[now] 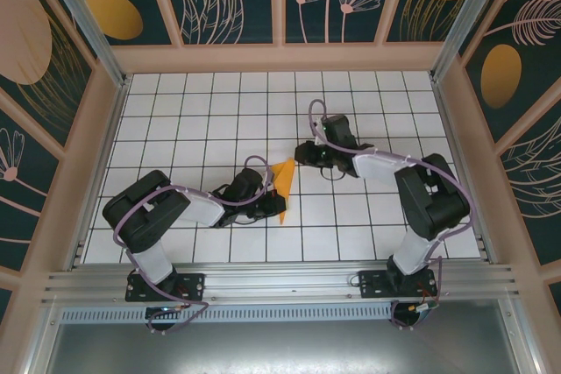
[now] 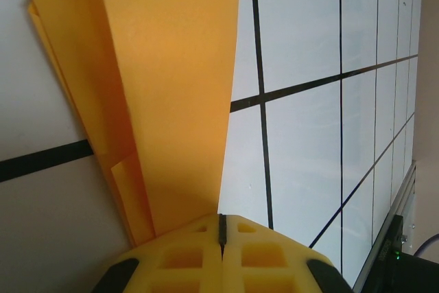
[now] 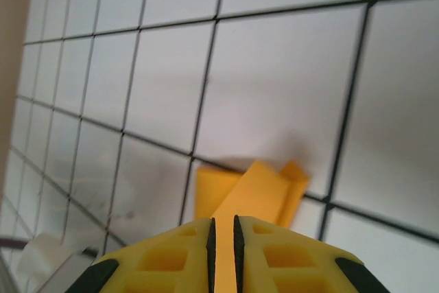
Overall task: Fold a paper plane with a square sheet of paper (fold left side to right side)
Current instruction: Fold the wing for the fifth time at the center of the table.
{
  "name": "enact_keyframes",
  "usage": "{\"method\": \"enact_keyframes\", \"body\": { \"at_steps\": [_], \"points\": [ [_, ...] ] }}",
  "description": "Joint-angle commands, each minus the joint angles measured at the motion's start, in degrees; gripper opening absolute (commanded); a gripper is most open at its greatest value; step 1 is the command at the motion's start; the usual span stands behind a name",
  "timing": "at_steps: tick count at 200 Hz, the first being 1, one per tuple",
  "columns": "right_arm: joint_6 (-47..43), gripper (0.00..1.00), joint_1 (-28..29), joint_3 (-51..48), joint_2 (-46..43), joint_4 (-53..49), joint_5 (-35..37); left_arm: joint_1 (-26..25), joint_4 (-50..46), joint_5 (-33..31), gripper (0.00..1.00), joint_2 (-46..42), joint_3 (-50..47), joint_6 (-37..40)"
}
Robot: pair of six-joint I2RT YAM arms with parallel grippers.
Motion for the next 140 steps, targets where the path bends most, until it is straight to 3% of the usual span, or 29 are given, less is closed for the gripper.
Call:
{"method": "enact_keyframes", "body": {
  "at_steps": [1, 100, 140],
  "points": [
    [4.79, 0.17, 2.50, -4.18, 0.75, 4.07, -4.33, -0.34, -8.11, -3.32, 0.04, 0.96, -1.27, 1.73],
    [7.28, 0.16, 6.00, -4.84, 7.14, 6.27, -6.30, -0.35, -8.97, -3.45, 0.04, 1.01, -0.52, 2.08],
    [6.02, 0.17, 6.23, -3.32, 8.51, 2.30, -2.82, -0.45, -8.83, -3.48, 0.04, 0.85, -0.68, 1.95]
  ]
}}
